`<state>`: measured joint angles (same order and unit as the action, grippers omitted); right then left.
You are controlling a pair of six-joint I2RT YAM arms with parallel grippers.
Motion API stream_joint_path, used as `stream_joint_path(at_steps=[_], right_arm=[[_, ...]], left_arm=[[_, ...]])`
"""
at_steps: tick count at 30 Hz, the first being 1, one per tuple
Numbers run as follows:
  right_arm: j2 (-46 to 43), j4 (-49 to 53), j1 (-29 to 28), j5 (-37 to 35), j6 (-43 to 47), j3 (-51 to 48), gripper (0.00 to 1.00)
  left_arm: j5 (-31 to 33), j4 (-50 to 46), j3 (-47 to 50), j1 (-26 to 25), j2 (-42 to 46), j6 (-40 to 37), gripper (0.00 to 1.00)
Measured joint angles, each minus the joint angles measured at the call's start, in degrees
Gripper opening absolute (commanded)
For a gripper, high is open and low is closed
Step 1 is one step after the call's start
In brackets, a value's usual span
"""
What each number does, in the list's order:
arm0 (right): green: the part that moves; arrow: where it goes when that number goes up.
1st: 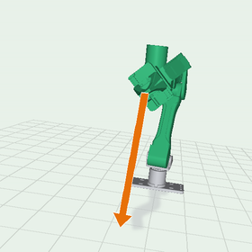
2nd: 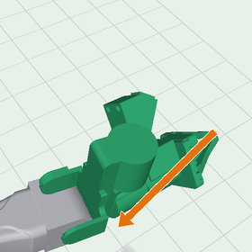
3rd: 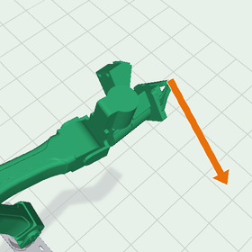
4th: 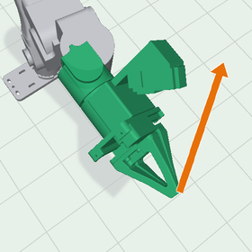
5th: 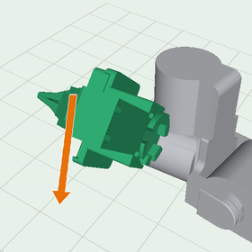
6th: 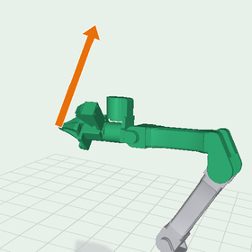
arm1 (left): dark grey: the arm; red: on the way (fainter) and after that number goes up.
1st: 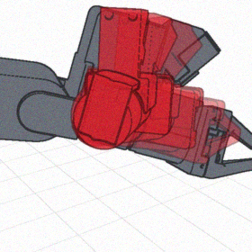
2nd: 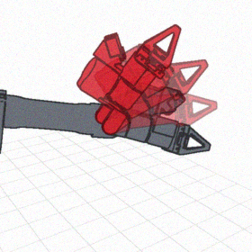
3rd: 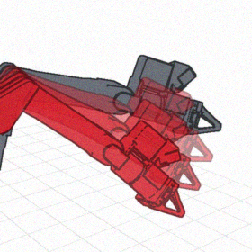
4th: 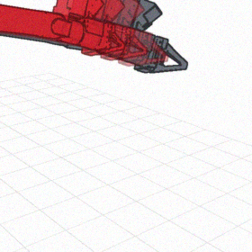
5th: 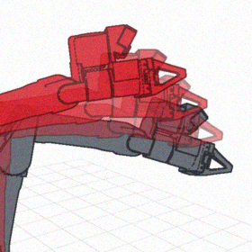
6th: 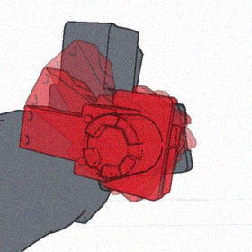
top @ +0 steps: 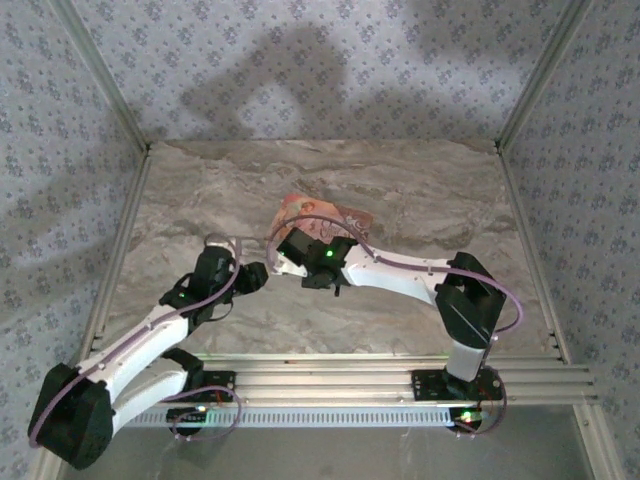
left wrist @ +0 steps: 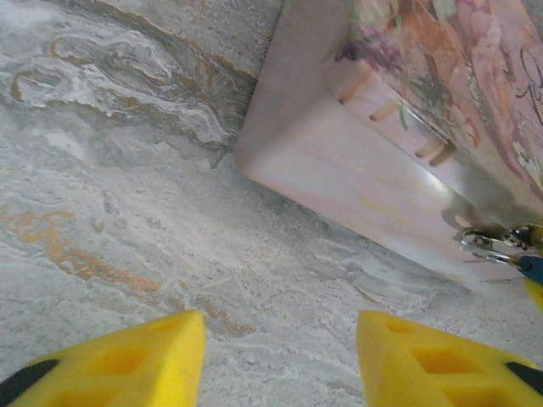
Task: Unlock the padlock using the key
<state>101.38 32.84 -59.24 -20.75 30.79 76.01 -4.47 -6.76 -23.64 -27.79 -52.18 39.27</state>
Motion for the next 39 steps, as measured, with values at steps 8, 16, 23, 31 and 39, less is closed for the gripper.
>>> stream_joint_path(at_steps=[8,16,23,31,39], right_arm=[[1.7,-3.2,0.0,0.6,-0.1,-0.2,0.00],[4.5,-11.0,-0.3,-5.0,0.2,-3.2,0.00],[4.5,-19.6,-1.9,-9.4,1.7,-7.0,0.00],[5.2,-25.4,-2.7,-11.1,6.8,-7.2,0.00],[2.4,-22.4,-3.7,-9.2,4.3,-7.2,0.00]], left_arm=[[1.8,-7.8,-1.5,0.6,4.7,-1.8,0.56],[2.5,-12.2,-1.8,0.7,8.3,-1.7,0.57],[2.9,-16.0,-4.8,0.7,8.6,-2.6,0.58],[4.2,-19.1,-7.8,0.7,9.7,-4.0,0.58],[7.6,-21.3,-5.5,0.8,15.9,-2.9,0.68]])
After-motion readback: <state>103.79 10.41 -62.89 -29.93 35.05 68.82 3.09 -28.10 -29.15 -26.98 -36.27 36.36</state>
